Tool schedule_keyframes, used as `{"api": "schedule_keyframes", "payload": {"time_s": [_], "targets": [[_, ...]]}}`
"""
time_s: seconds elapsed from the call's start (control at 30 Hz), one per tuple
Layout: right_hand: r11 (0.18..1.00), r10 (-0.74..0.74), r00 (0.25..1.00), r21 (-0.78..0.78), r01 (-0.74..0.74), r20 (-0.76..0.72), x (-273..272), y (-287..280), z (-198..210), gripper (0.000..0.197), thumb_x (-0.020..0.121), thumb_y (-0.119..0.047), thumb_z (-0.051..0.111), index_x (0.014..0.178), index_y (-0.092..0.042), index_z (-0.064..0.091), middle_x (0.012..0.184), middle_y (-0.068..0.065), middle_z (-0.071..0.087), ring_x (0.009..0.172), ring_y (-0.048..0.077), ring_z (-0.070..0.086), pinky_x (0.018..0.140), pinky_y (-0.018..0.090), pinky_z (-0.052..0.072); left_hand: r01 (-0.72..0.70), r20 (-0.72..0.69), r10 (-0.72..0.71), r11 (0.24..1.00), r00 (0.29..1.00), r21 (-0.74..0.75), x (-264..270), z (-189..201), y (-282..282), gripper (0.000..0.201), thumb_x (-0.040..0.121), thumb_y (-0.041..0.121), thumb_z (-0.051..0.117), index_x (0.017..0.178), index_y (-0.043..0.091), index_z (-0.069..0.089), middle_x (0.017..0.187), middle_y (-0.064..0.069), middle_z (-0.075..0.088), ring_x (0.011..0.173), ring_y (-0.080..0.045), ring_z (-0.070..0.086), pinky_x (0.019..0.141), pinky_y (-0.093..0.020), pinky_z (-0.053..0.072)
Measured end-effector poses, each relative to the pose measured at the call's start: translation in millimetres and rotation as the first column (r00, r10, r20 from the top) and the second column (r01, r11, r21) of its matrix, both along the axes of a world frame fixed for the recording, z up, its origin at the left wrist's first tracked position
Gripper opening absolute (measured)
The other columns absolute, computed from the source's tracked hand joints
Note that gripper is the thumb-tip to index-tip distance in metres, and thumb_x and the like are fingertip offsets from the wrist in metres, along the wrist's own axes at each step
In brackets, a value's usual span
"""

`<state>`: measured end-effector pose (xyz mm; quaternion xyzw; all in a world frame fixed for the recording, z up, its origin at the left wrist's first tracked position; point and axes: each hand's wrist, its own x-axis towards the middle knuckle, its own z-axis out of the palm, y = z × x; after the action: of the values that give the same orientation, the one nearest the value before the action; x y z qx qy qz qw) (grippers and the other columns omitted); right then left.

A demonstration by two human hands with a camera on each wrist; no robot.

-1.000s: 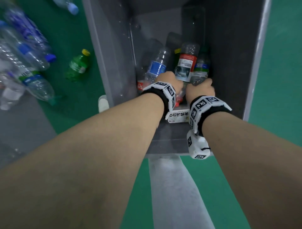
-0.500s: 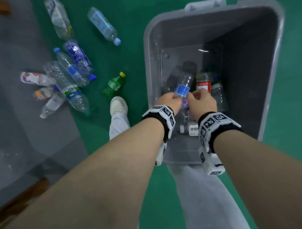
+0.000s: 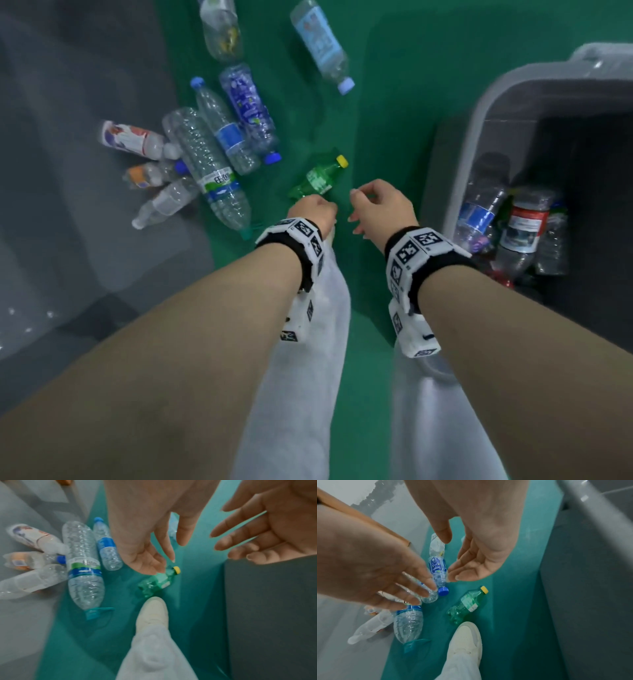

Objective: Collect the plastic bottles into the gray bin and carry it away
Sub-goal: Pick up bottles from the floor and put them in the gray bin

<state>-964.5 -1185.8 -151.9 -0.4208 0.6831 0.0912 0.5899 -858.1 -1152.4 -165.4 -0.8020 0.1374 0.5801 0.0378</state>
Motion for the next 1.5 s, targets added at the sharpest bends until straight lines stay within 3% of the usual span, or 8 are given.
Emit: {"api": "schedule_keyframes", "payload": {"time_s": [0.27,0.4,0.5,0.63,0.83,1.03,1.13,1.5], "targets": [[0.993,0.09,0.993,0.077,-0.085,-0.073,79.4,7.2,-85.0,0.023,0.085,-0.033,0.049,0.105,-0.025,0.056,0.097,0.01,0.07,0.085,0.03,0.068,0.084,0.048,0.055,0.033,0.147,-0.067,0.975,0.987,0.218,114.1,-71.0,43.0,0.051,0.093,0.036,0.05,0.139,0.016,0.044,0.151,-0.015,0.01,0.137,-0.033,0.028,0.115,-0.037,0.021],[0.981,0.165,0.98,0.122,-0.151,-0.114,94.0,20.8,-124.7,0.035,0.09,-0.027,0.048,0.125,-0.023,0.05,0.096,0.009,0.066,0.078,0.027,0.063,0.081,0.038,0.055,-0.026,0.18,-0.008,0.982,0.984,0.188,143.3,-108.7,55.9,0.055,0.092,0.038,0.051,0.141,0.017,0.04,0.147,-0.012,0.012,0.133,-0.029,0.029,0.112,-0.035,0.024],[0.965,0.232,0.963,0.155,-0.21,-0.135,98.5,28.2,-151.3,0.046,0.093,-0.027,0.047,0.138,-0.027,0.04,0.091,0.006,0.057,0.072,0.022,0.055,0.075,0.033,0.048,-0.068,0.169,0.05,0.992,0.984,0.107,154.5,-134.9,49.6,0.054,0.089,0.038,0.052,0.141,0.036,0.036,0.145,-0.009,0.011,0.131,-0.032,0.03,0.111,-0.039,0.027],[0.961,0.233,0.963,0.181,-0.207,-0.133,112.3,35.8,-182.1,0.057,0.093,-0.029,0.048,0.145,-0.039,0.027,0.128,0.012,0.054,0.077,0.024,0.058,0.081,0.038,0.053,-0.093,0.188,0.09,0.996,0.978,0.007,166.3,-168.6,27.4,0.061,0.088,0.038,0.053,0.142,0.047,0.027,0.148,-0.01,0.005,0.134,-0.036,0.028,0.115,-0.041,0.025],[0.967,0.223,0.965,0.162,-0.199,-0.141,124.0,34.4,-207.1,0.056,0.092,-0.033,0.05,0.141,-0.047,0.026,0.132,0.013,0.047,0.09,0.03,0.061,0.092,0.04,0.049,-0.093,0.215,0.1,0.995,0.971,-0.041,175.9,-200.1,6.7,0.051,0.09,0.032,0.051,0.138,0.044,0.037,0.142,-0.012,0.016,0.121,-0.033,0.038,0.104,-0.03,0.034],[0.985,0.167,0.972,0.073,-0.156,-0.166,117.7,24.5,-184.5,0.035,0.098,-0.027,0.044,0.132,-0.035,0.04,0.137,0.014,0.038,0.063,0.002,0.031,0.068,0.018,0.032,-0.095,0.227,0.125,0.986,0.966,-0.138,165.3,-185.2,16.1,0.039,0.089,0.033,0.053,0.125,0.043,0.045,0.133,-0.012,0.024,0.098,-0.03,0.048,0.093,-0.03,0.048],[0.971,0.229,0.958,0.111,-0.212,-0.173,113.8,19.7,-159.4,0.032,0.1,-0.023,0.042,0.13,-0.033,0.04,0.135,0.017,0.031,0.059,0.01,0.037,0.044,0.013,0.025,-0.075,0.204,0.109,0.984,0.973,-0.164,151.0,-162.7,28.1,0.037,0.091,0.033,0.055,0.127,0.039,0.045,0.133,-0.012,0.023,0.09,-0.025,0.044,0.084,-0.018,0.041],[0.992,0.067,0.993,0.113,-0.055,-0.1,70.7,10.2,-72.7,0.081,0.095,-0.026,0.051,0.147,-0.049,-0.006,0.134,0.021,0.031,0.068,0.026,0.048,0.096,0.039,0.045,-0.187,0.089,0.224,0.932,0.97,-0.309,77.2,-60.2,30.7,0.071,0.092,0.024,0.052,0.145,0.052,0.013,0.114,-0.008,0.028,0.087,-0.011,0.04,0.089,-0.016,0.027]]}}
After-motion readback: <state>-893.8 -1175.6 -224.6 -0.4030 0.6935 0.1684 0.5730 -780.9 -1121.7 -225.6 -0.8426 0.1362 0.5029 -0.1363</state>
